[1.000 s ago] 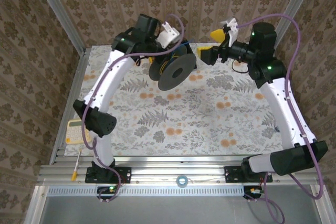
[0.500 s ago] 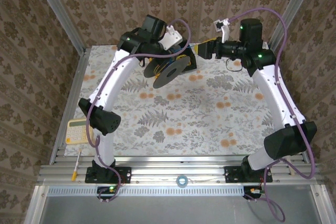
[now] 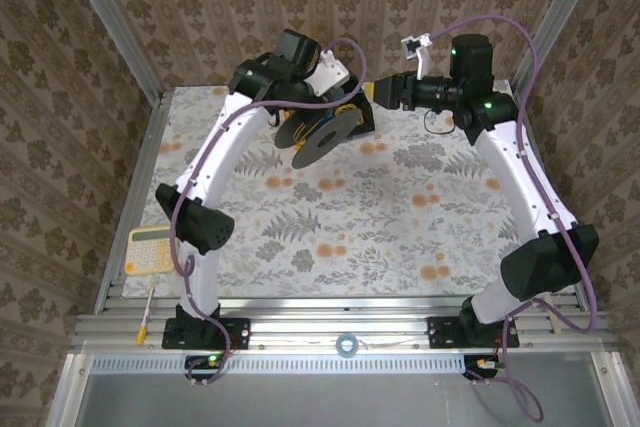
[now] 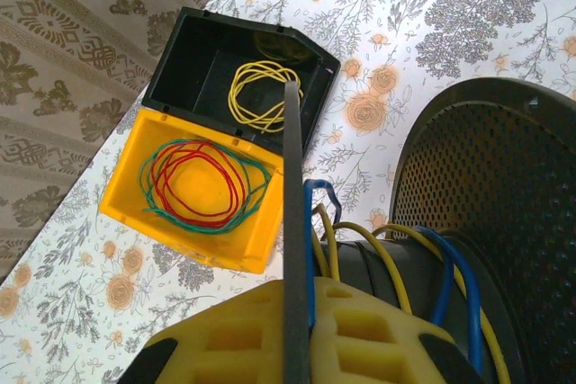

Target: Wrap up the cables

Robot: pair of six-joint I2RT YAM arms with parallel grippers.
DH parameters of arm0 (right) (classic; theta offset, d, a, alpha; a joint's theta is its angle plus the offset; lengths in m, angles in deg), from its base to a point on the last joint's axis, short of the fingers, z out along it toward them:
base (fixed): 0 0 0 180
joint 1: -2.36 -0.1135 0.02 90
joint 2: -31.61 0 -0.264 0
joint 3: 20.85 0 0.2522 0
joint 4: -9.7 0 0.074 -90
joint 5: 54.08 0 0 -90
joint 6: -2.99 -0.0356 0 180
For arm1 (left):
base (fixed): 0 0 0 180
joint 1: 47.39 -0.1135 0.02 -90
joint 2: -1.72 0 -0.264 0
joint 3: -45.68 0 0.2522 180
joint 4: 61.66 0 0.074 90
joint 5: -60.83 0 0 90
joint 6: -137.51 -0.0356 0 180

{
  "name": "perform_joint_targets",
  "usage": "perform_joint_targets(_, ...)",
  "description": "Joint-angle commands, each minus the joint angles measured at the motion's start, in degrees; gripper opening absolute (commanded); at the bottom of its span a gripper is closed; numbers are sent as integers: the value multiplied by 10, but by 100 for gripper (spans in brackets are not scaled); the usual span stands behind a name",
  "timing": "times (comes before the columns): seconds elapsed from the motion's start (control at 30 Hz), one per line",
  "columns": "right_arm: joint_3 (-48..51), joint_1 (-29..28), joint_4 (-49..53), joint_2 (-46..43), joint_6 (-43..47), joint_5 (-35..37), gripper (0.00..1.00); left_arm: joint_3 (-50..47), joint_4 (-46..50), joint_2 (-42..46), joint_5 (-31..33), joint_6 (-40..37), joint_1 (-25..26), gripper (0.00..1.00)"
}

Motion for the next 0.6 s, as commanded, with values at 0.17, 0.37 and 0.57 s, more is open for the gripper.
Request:
perform_joint_targets(0.17, 14, -10, -28, 0, -13, -12, 41, 50, 6, -8, 0, -13, 6, 0)
perform_joint_targets(0.37, 16, -11, -50, -5, -25, -10, 39, 47, 11, -8, 2, -13, 6, 0)
perform_joint_targets(0.57, 11, -11, -61, -2, -33, -13, 36, 47, 11, -9, 3, -15, 7, 0)
